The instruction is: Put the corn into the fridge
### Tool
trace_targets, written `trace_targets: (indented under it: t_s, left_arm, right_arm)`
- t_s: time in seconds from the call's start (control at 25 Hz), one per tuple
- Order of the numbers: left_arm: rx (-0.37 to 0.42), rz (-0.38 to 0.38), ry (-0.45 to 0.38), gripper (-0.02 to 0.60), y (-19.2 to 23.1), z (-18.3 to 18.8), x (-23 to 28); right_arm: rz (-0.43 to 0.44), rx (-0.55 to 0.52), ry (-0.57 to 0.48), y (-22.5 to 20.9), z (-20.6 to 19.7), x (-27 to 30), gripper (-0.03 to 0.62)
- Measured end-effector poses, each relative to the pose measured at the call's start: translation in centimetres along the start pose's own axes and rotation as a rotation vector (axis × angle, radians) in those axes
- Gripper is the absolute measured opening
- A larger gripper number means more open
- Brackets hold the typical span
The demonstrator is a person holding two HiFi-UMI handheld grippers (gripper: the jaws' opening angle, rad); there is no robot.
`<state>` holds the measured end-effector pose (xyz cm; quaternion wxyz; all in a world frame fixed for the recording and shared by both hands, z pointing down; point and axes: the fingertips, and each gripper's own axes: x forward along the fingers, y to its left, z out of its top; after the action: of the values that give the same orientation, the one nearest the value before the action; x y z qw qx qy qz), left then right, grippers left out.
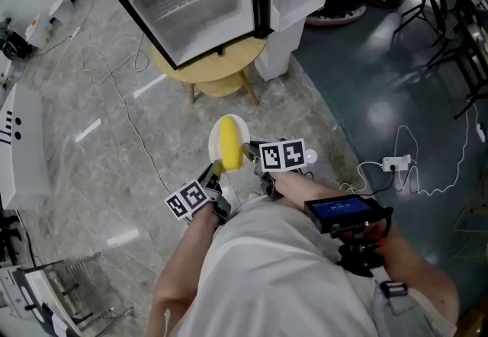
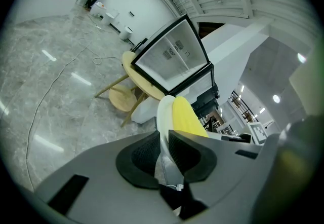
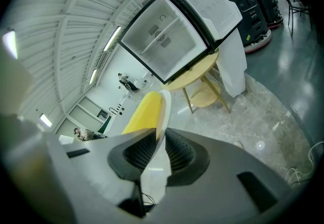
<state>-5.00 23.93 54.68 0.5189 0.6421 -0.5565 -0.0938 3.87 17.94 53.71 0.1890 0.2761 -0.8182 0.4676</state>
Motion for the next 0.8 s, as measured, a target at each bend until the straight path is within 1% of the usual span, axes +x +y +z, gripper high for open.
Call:
trace_targets:
  t_s: [0.2,0.52,0.8]
  left_arm:
    - [-0.003,0.003,0.009,0.052,-0.4,-0.2,1.4]
    - [-0.017,0.008,0.025,0.052,-1.3,0.4,4.5]
    - [-0.010,0.026,0.035,0.052,-1.9,3.0,7.9]
  right_arm:
    - [0.000,0.007,0.003,-1.1,0.8,-0.2,0.052]
    - [-0.011,0.026,0.015,-3.4,3.2,0.0,0.052]
    - [0.003,0.050,0.010,-5.3,6.8,1.4,0.052]
